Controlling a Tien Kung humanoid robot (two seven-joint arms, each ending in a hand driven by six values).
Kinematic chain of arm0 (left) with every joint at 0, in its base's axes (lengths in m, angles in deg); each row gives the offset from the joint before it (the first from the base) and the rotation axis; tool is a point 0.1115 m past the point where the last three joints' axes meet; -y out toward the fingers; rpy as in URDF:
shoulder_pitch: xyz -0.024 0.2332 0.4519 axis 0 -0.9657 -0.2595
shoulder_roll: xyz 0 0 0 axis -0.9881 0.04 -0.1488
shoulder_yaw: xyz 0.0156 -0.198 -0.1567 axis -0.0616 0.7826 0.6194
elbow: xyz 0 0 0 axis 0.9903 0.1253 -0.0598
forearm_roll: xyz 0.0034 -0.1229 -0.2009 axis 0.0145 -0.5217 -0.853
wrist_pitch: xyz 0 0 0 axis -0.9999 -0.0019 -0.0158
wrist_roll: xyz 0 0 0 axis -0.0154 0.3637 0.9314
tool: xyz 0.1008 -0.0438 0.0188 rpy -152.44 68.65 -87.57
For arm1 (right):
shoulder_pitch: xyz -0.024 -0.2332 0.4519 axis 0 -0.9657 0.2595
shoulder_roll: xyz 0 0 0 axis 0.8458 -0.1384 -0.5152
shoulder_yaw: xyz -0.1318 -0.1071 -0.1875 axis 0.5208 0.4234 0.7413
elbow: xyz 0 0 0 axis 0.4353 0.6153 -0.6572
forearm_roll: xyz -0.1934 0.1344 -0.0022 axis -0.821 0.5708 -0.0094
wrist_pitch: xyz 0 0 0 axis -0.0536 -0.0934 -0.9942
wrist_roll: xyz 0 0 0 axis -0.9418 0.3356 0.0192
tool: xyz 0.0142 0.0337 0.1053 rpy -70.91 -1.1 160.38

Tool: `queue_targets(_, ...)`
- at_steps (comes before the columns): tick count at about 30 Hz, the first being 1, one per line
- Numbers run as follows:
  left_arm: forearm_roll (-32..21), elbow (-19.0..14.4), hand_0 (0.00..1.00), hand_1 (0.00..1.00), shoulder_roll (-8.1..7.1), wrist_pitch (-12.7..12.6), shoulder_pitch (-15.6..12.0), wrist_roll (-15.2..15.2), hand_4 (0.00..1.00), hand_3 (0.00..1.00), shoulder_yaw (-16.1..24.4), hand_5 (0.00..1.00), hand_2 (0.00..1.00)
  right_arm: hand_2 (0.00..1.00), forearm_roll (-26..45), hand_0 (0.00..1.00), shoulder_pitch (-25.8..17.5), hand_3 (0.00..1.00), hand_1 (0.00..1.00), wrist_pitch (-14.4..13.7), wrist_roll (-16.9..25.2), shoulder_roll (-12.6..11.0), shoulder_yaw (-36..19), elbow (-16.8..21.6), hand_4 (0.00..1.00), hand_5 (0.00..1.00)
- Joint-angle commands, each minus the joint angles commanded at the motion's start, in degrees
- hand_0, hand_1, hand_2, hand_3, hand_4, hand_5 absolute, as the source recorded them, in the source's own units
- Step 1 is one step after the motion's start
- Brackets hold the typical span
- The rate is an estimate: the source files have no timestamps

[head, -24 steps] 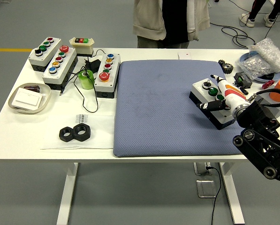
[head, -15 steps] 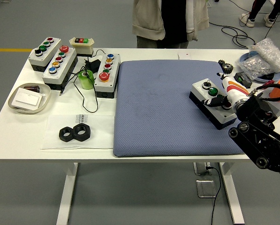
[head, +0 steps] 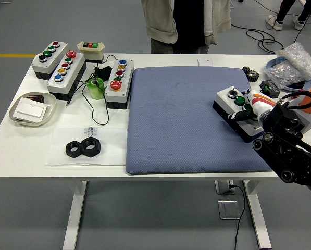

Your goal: Pick up the button,place it on the desk,press the button,press the button

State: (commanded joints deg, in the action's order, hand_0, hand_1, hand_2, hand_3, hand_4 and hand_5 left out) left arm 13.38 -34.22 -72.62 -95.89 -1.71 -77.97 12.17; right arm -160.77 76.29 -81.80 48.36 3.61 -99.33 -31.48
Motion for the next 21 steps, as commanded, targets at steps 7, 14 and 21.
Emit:
queue_targets(7, 0.14, -0.02, 0.709, 0.739, 0.0, -0.13, -0.06, 0.06, 0.776, 0.847, 0.04, 0.998, 0.849, 0.513, -1.49, 0.57, -0.08, 0.696, 0.485, -1.64, 0.17, -0.64, 1.43, 0.24, 0.963, 0.213)
queue_targets(14, 0.6, 0.0, 0.71, 0.738, 0.02, -0.19, -0.17, -0.01, 0.775, 0.844, 0.46, 0.998, 0.846, 0.457, -3.51, 0.484, -0.06, 0.59, 0.404, -4.36, 1.57, -2.44, 4.02, 2.14, 0.916, 0.147)
queue_targets(21, 0.7, 0.01, 0.708, 0.737, 0.0, -0.19, -0.19, 0.03, 0.771, 0.841, 0.55, 0.998, 0.844, 0.427, -2.98, 0.435, 0.19, 0.544, 0.373, -6.7, 5.41, -5.39, 8.39, 4.92, 0.876, 0.1)
